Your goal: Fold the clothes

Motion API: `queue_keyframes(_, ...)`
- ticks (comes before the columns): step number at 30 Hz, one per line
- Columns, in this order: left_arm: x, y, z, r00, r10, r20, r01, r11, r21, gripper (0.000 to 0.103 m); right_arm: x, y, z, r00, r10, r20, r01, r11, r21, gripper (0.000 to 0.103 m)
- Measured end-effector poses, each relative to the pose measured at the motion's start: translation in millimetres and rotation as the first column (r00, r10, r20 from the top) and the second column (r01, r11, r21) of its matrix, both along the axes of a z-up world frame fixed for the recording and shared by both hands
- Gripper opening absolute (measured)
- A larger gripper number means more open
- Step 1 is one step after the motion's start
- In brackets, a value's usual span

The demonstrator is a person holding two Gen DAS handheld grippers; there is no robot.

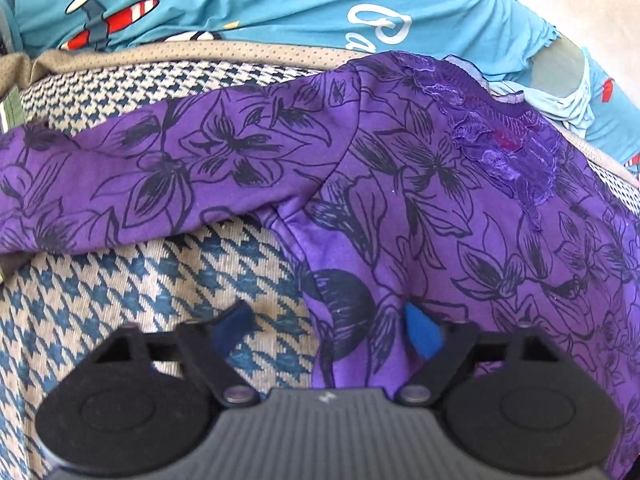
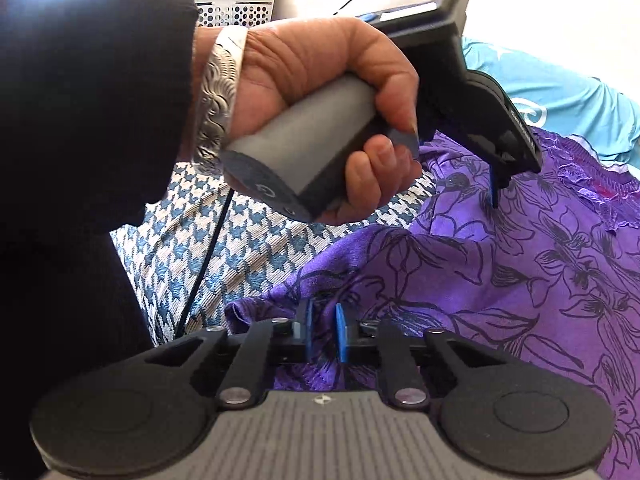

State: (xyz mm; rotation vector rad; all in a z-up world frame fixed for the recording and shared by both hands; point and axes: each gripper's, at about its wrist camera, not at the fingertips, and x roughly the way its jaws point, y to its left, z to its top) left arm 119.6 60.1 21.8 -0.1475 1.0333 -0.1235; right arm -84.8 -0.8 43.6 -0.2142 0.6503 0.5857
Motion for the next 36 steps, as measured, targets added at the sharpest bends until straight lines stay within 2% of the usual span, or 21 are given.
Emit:
queue_keyframes(4, -1.4, 0.7, 1.3, 1.0, -0.013, 0.009, 0.013, 1.0, -0.005, 0.039, 2.3, -4.6, 1.6, 1.0, -0.004, -0.012, 0.004, 1.0, 0.023, 0.004)
queue_keyframes(6, -2.5, 1.8, 2.4, 1.0, -0.013, 0.016, 0.013, 1.0, -0.009, 0.019, 3.8, -7.5, 4.6, 1.0, -0.005, -0.024, 0.006, 0.999, 0.037, 0.004)
queue_keyframes(8, -4.0, 1.3, 5.3, 0.999, -0.011, 0.035, 0.01, 1.0, 0.005, 0.016, 3.3, -8.5, 6.8, 0.999, 0.008, -0.032, -0.007, 0.999, 0.048, 0.004)
queue_keyframes(10, -5.7, 0.0, 8.9, 0.998, -0.011, 0.061, 0.01, 1.0, 0.028, 0.015, 0.9, -8.7, 9.9, 0.998, 0.037, -0.045, -0.034, 0.997, 0.067, 0.003)
queue_keyframes(12, -8.5, -5.0, 15.4, 0.993, -0.028, 0.118, 0.017, 0.995, 0.096, 0.015, -3.3, -6.7, 13.1, 0.996, 0.071, -0.045, -0.068, 0.995, 0.07, 0.003)
queue_keyframes(14, -8.2, -6.6, 19.0, 0.989, -0.03, 0.145, 0.011, 0.991, 0.132, 0.015, -7.3, -3.8, 16.5, 0.993, 0.107, -0.043, -0.103, 0.992, 0.077, 0.004)
queue_keyframes(17, -5.5, -2.7, 15.5, 0.992, -0.003, 0.125, -0.017, 0.987, 0.157, 0.015, -7.7, 1.9, 19.1, 0.991, 0.13, -0.043, -0.126, 0.988, 0.084, 0.004)
queue_keyframes(21, -4.3, 3.1, 10.3, 0.993, 0.028, 0.118, -0.054, 0.972, 0.227, 0.015, -3.6, 9.6, 16.0, 0.987, 0.152, -0.061, -0.147, 0.986, 0.075, 0.004)
queue_keyframes(23, -3.4, 10.6, 6.4, 0.994, 0.056, 0.097, -0.075, 0.976, 0.205, 0.015, -3.7, 13.6, 13.0, 0.986, 0.156, -0.065, -0.152, 0.986, 0.067, 0.004)
queue_keyframes(26, -4.6, 18.9, 7.5, 0.989, 0.1, 0.11, -0.121, 0.971, 0.208, 0.017, -3.8, 18.4, 12.9, 0.984, 0.167, -0.064, -0.163, 0.985, 0.063, 0.004)
queue_keyframes(28, -8.3, 22.9, 12.2, 0.986, 0.11, 0.126, -0.132, 0.974, 0.186, 0.02, -3.6, 19.4, 13.4, 0.983, 0.173, -0.065, -0.169, 0.984, 0.06, 0.004)
queue_keyframes(30, -13.5, 26.3, 18.8, 0.983, 0.111, 0.148, -0.133, 0.98, 0.15, 0.034, -4.0, 17.6, 14.4, 0.982, 0.177, -0.068, -0.172, 0.983, 0.063, 0.005)
queue_keyframes(34, -26.2, 21.1, 26.2, 0.984, 0.059, 0.17, -0.081, 0.989, 0.125, 0.044, -7.3, 8.3, 18.2, 0.963, 0.231, -0.141, -0.216, 0.97, 0.109, 0.007)
queue_keyframes(36, -32.8, 12.9, 27.1, 0.985, 0.02, 0.171, -0.041, 0.992, 0.122, 0.048, -16.5, 3.6, 21.2, 0.963, 0.24, -0.121, -0.228, 0.968, 0.1, 0.007)
